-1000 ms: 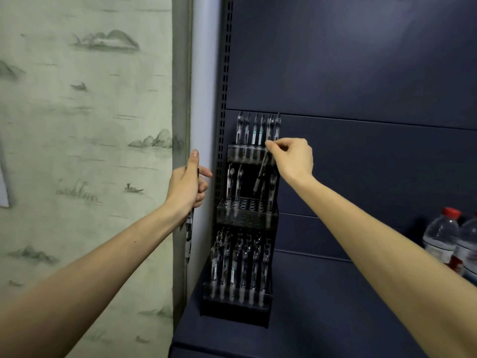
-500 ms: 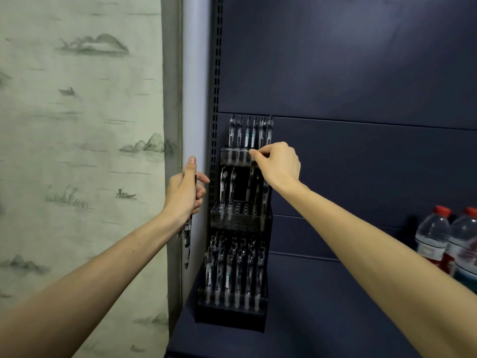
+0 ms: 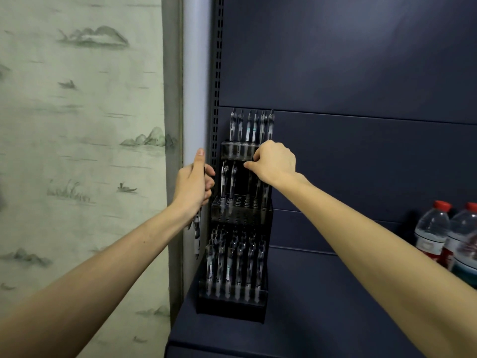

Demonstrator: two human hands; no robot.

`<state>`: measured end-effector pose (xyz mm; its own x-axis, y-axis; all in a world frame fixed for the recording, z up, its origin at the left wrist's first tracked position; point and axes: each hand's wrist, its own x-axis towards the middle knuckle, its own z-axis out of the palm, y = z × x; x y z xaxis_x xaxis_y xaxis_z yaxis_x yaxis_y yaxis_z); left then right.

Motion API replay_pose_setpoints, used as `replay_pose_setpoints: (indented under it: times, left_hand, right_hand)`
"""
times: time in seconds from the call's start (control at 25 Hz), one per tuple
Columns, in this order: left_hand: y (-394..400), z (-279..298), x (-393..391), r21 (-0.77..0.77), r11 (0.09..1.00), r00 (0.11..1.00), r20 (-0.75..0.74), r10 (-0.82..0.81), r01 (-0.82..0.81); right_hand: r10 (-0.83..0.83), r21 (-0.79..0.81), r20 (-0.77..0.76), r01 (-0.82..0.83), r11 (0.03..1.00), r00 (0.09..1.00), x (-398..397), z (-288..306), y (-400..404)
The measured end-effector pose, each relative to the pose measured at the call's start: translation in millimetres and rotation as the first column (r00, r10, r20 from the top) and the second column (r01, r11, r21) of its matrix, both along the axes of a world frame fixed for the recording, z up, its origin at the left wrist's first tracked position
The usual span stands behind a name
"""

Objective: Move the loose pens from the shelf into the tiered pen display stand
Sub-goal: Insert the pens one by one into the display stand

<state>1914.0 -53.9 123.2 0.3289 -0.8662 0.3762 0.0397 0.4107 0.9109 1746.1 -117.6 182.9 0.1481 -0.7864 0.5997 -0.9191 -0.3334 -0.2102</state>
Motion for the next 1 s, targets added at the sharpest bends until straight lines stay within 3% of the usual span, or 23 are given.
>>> replay_pose_setpoints:
  times: [0.12,0.2,0.32,0.44,0.68,1.0]
  left_hand:
    - [5,3,-1,0.023,0.999,1.0,-0.014,-0.025,0.025]
    - [6,3,-1,0.04,0.998,0.999,-0.019,-0.039,0.04]
    - [10,1,-4,0.047,0.998,0.999,0.022,-0.045,0.044]
    - [14,-5,-10,0.057,0.998,0.997,0.074,-0.034,0.03]
    - [11,-21,-12,0.113,0.994,0.989,0.145,-0.016,-0.001]
    - [19,-24,-14,0.072,0.996,0.979,0.19,-0.071,0.059]
  right_hand:
    - [0.022,-0.152,0.011,-0.02,0.988,1.0,2,-8,8]
    - [0.14,-0.239,0.066,-0.121,0.964,0.988,4,-11,18]
    - [0.406,-0.229,0.2,-0.36,0.904,0.892,12,-14,34]
    - [0.538,-0.176,0.305,-0.509,0.843,0.786,20,-22,37]
    - [0.61,-0.105,0.369,-0.621,0.777,0.701,25,-41,39]
    - [0.53,0.073,0.548,-0.669,0.74,0.647,24,-31,45]
